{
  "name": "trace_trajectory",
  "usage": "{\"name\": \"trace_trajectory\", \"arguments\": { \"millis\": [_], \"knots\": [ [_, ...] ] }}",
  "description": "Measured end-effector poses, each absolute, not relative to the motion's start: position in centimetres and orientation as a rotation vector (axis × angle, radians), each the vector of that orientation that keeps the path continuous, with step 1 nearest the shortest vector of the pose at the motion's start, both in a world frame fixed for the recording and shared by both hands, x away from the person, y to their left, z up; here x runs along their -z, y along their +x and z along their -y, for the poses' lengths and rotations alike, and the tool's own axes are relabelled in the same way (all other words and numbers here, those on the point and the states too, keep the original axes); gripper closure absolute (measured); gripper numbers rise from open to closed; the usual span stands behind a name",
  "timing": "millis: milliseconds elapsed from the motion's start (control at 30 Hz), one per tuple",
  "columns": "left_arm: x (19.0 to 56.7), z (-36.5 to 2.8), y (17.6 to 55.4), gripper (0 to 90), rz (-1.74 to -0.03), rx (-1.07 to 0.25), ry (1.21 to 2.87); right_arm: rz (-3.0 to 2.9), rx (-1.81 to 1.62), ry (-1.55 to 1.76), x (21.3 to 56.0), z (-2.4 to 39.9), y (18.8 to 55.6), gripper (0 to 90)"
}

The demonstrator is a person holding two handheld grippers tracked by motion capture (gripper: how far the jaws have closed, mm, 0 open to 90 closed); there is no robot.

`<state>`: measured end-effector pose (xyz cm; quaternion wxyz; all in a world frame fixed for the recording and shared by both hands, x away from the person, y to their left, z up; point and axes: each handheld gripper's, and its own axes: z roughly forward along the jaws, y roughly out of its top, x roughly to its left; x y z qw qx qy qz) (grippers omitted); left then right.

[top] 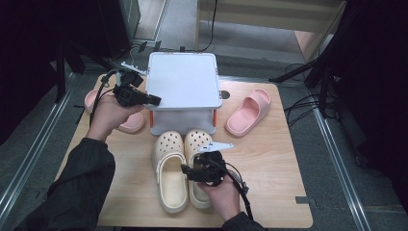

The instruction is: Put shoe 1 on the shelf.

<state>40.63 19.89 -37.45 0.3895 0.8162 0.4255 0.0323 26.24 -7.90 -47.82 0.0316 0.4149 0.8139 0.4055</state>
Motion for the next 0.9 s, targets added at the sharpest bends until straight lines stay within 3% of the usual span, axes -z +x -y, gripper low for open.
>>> {"name": "trace_trajectory", "arguments": {
  "millis": [233,900],
  "knots": [
    [37.5,-19.9,40.6,87.0,-1.080,-0.082,2.069,-2.421,-1.175,1.355,49.2,5.9,26.2,40.9],
    [37.5,-19.6,40.4,86.8,-1.081,-0.105,2.070,-2.404,-1.100,1.367,49.3,5.7,26.4,66.2]
  ]
}}
